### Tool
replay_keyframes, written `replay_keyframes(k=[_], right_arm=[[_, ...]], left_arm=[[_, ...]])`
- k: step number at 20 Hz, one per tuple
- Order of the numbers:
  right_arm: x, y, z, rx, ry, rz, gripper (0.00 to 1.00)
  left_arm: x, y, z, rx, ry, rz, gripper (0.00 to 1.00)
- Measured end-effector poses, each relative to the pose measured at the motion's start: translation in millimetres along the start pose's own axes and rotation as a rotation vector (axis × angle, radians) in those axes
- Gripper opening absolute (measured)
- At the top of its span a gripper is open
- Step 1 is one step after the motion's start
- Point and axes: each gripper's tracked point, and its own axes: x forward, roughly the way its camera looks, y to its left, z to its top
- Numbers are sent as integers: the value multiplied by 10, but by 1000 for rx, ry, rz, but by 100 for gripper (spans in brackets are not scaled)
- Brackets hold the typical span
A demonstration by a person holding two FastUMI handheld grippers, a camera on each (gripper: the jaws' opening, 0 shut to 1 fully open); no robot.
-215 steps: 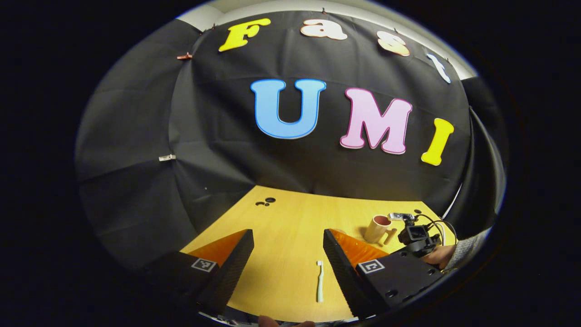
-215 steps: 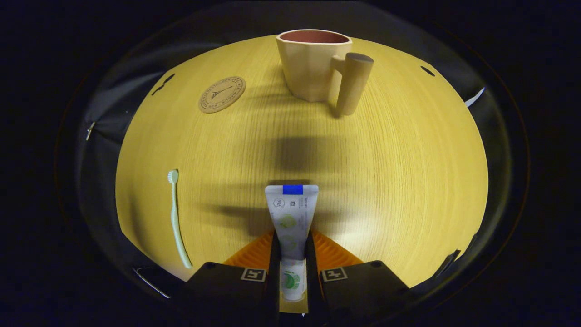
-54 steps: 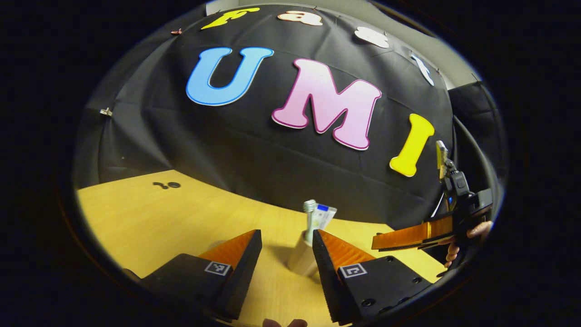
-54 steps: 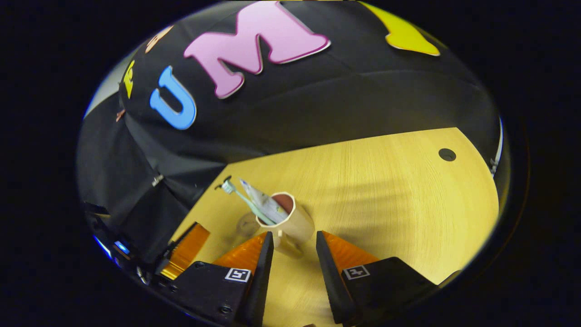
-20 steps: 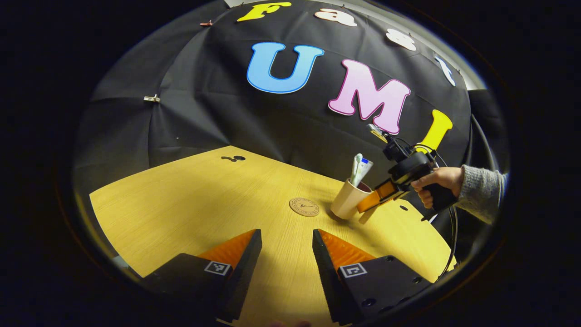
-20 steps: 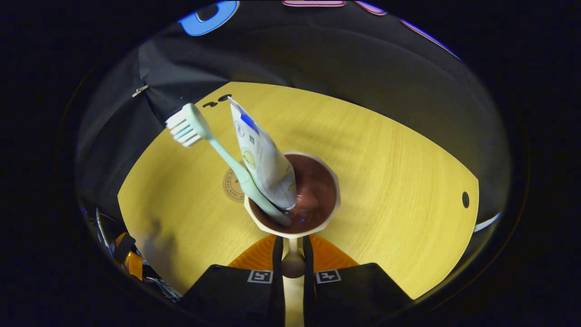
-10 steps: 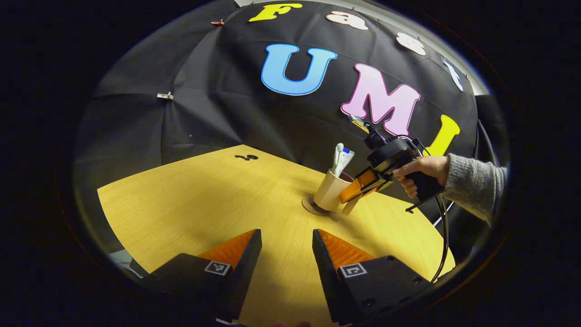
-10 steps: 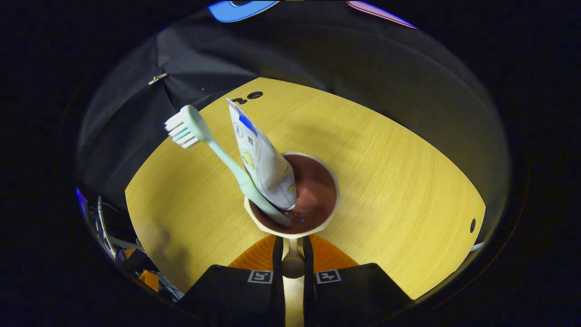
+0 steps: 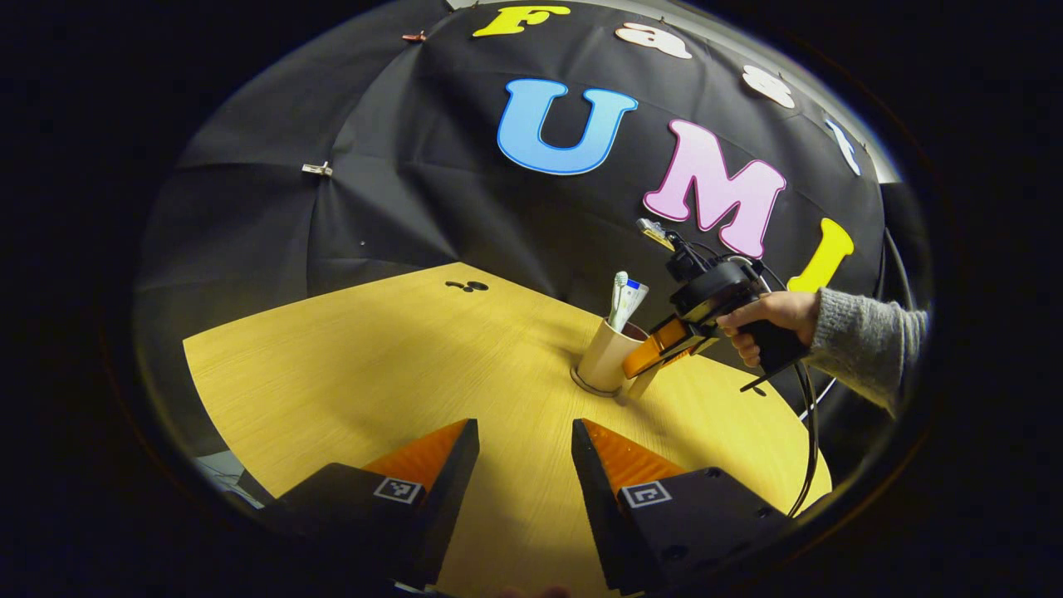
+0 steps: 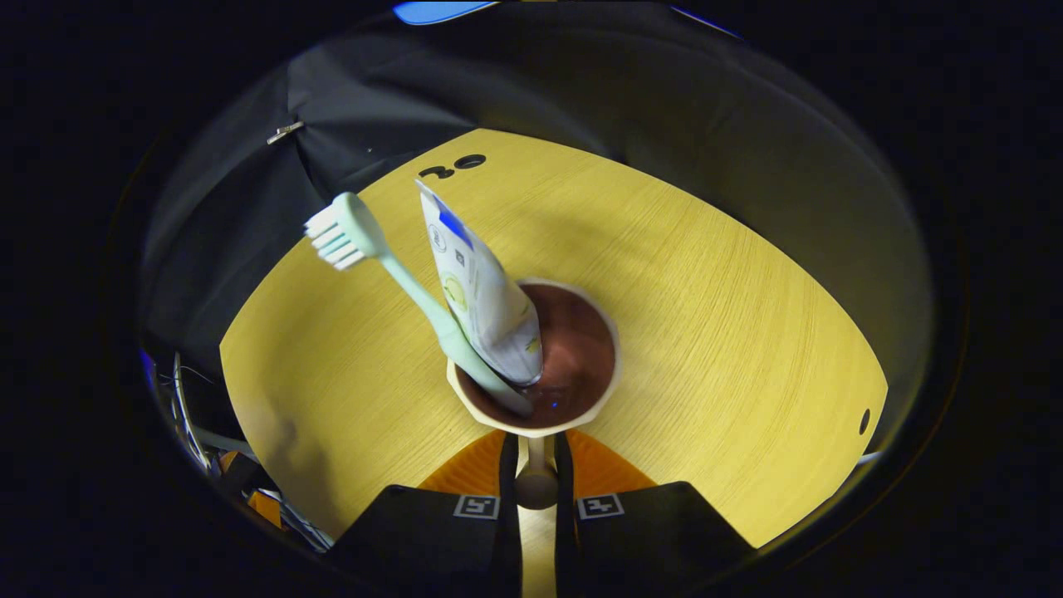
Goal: Put the toothbrush and toothpaste on the desktop into the cup, then pick up the cup and place it on the coaster on the desktop.
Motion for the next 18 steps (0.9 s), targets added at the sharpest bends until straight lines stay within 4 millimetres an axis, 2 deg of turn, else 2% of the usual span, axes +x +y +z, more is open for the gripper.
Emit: replay_keyframes(k=[1, 4, 6, 7, 8, 9, 10, 11, 12, 13, 14, 15, 18], right_arm=[[-7, 27, -12, -9, 2, -1, 19], [-53, 132, -15, -18, 1, -3, 27], [-54, 73, -37, -17, -2, -2, 29], [-41, 88, -54, -8, -5, 9, 26], [-59, 101, -43, 8, -21, 19, 35], [-81, 94, -23, 18, -37, 22, 33], [-127, 81, -14, 23, -55, 24, 39], [-197, 58, 12, 29, -82, 23, 43], [-277, 41, 28, 38, -113, 26, 45], [-355, 45, 33, 50, -145, 30, 42], [-476, 40, 34, 62, -176, 31, 46], [-607, 32, 21, 77, -209, 34, 54], [-1135, 139, 57, 111, -356, 70, 54]], left_arm=[[24, 6, 5, -2, -1, 2, 72], [72, -37, 41, -9, 1, -5, 73], [83, -82, 74, 0, 1, -11, 72], [94, -98, 94, 6, 4, -13, 72], [93, -97, 123, 10, 5, -13, 72], [87, -114, 148, 13, 6, -17, 72], [72, -132, 191, 14, 6, -17, 72], [42, -148, 239, 15, 5, -17, 73], [6, -174, 323, 14, 0, -23, 73], [-32, -222, 412, 13, -3, -33, 72], [-64, -267, 498, 12, -1, -43, 73], [-106, -321, 586, 12, 1, -56, 73], [-243, -491, 912, 38, -14, -107, 73]])
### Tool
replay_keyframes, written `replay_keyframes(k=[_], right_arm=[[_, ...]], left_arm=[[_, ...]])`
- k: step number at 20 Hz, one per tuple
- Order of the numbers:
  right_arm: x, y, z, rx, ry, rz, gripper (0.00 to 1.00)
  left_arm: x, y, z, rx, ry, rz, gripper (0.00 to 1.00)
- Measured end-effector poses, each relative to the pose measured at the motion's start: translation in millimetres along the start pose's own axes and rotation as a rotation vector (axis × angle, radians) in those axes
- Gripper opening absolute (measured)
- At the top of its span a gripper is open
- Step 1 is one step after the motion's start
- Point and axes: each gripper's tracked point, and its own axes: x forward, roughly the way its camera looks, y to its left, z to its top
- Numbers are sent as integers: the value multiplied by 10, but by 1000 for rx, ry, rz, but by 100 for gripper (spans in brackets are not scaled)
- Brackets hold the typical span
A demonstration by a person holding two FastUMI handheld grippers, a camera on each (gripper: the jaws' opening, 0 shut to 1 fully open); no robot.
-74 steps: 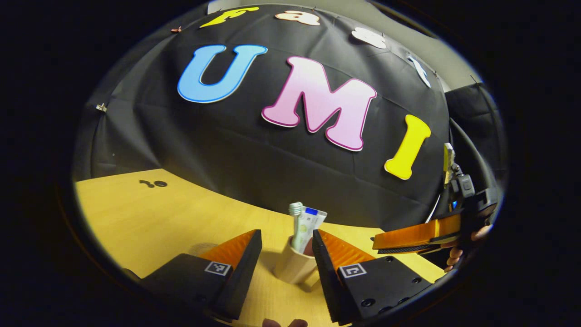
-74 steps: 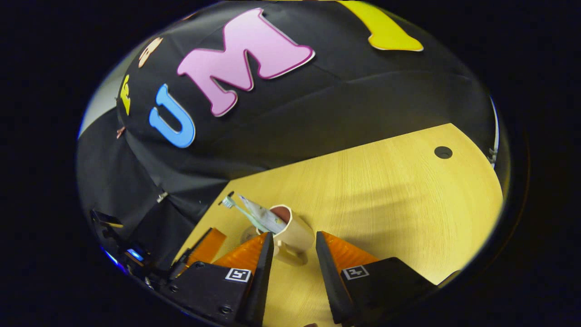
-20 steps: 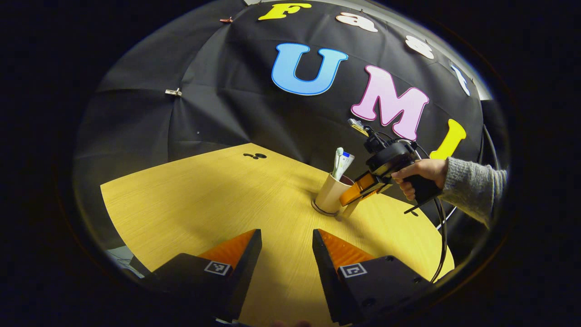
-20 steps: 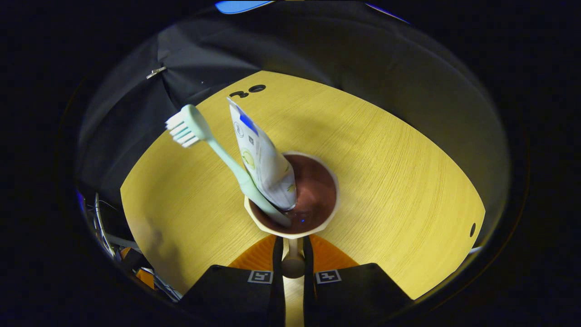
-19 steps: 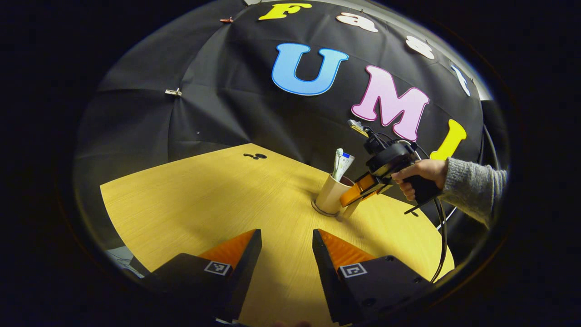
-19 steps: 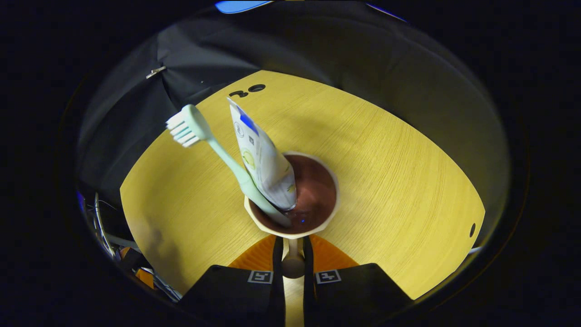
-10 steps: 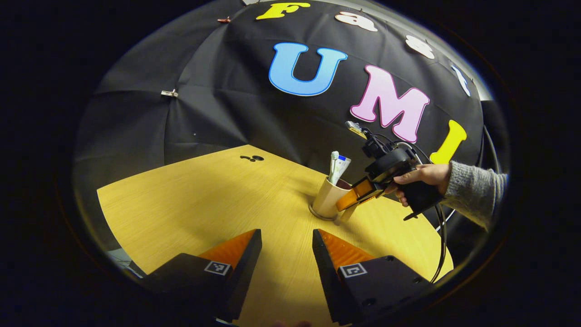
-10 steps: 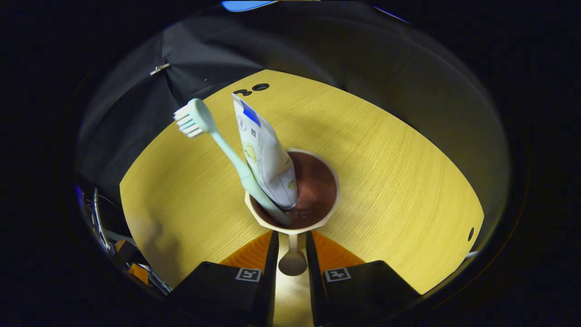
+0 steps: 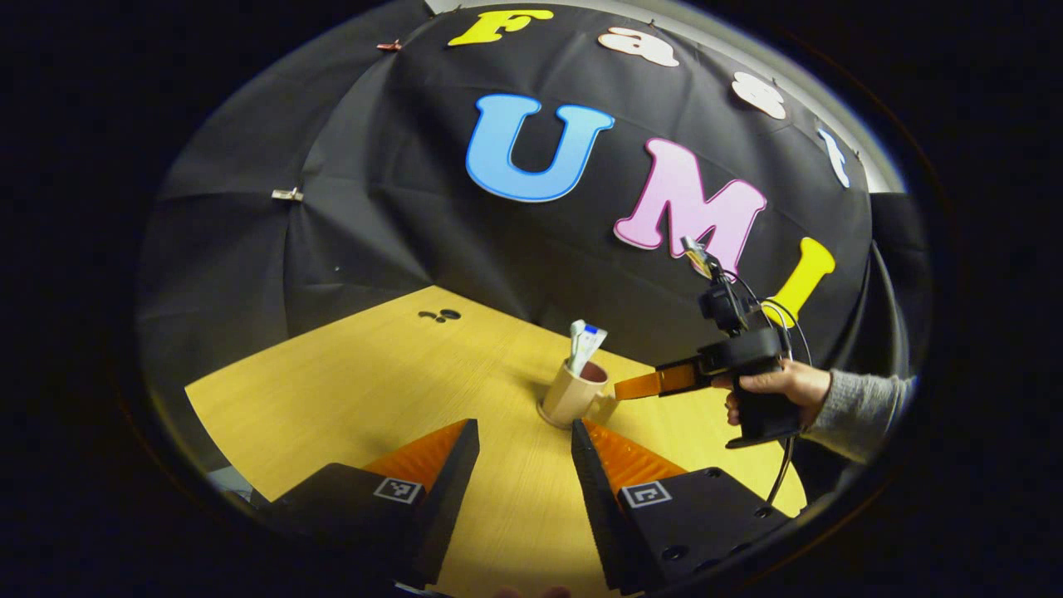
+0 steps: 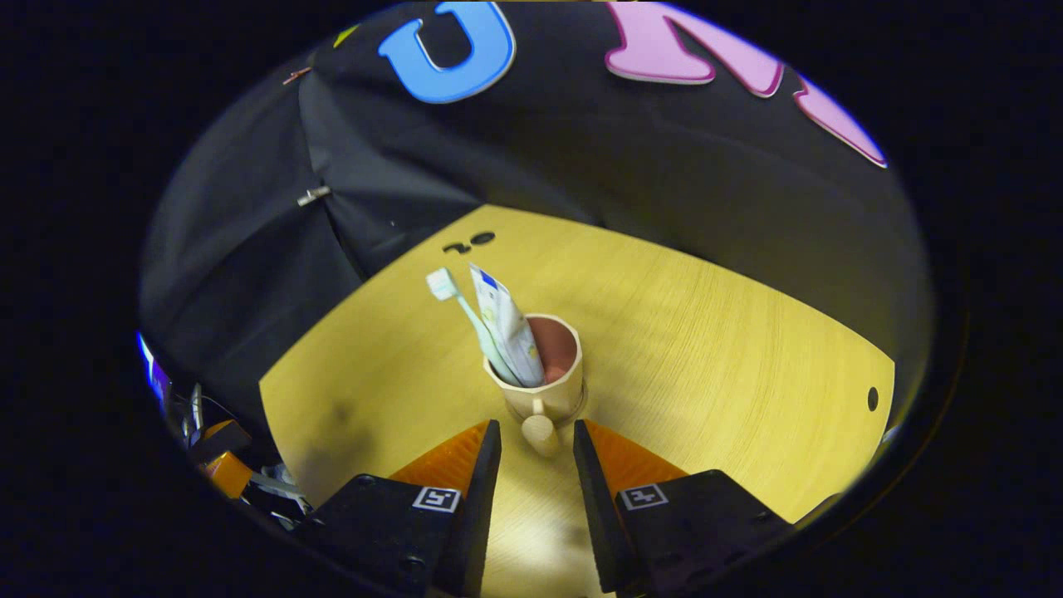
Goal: Put the toothbrush and toothpaste on the desktop into the cup, then pick up the cup and place it on the coaster on the desktop.
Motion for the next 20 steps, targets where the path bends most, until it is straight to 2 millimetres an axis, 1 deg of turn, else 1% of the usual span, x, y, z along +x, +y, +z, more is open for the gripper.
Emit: replay_keyframes(k=[3, 4, 5, 6, 8, 10, 12, 13, 15, 18, 20], right_arm=[[-643, 231, 319, 39, -188, 24, 54], [-881, 324, 423, 50, -248, 28, 56], [-1109, 396, 499, 55, -298, 20, 60], [-1328, 468, 556, 55, -346, 5, 62], [-1742, 603, 602, 64, -411, -35, 61], [-2096, 718, 609, 58, -464, -83, 61], [-2495, 806, 549, 45, -497, -128, 62], [-2626, 873, 490, 43, -505, -138, 63], [-2774, 934, 368, 50, -511, -160, 65], [-2980, 974, 210, 66, -532, -197, 74], [-3069, 974, 78, 79, -524, -216, 74]], left_arm=[[-102, -113, 275, 55, -14, -43, 72], [-162, -160, 392, 72, -29, -58, 72], [-222, -209, 520, 92, -54, -71, 73], [-289, -254, 649, 115, -72, -84, 73], [-431, -398, 876, 159, -97, -117, 74], [-569, -518, 1054, 188, -123, -148, 79], [-637, -620, 1097, 204, -123, -179, 83], [-674, -668, 1099, 212, -122, -191, 85], [-752, -724, 1118, 232, -123, -203, 86], [-828, -648, 1076, 278, -111, -171, 87], [-877, -668, 1009, 281, -97, -178, 87]])
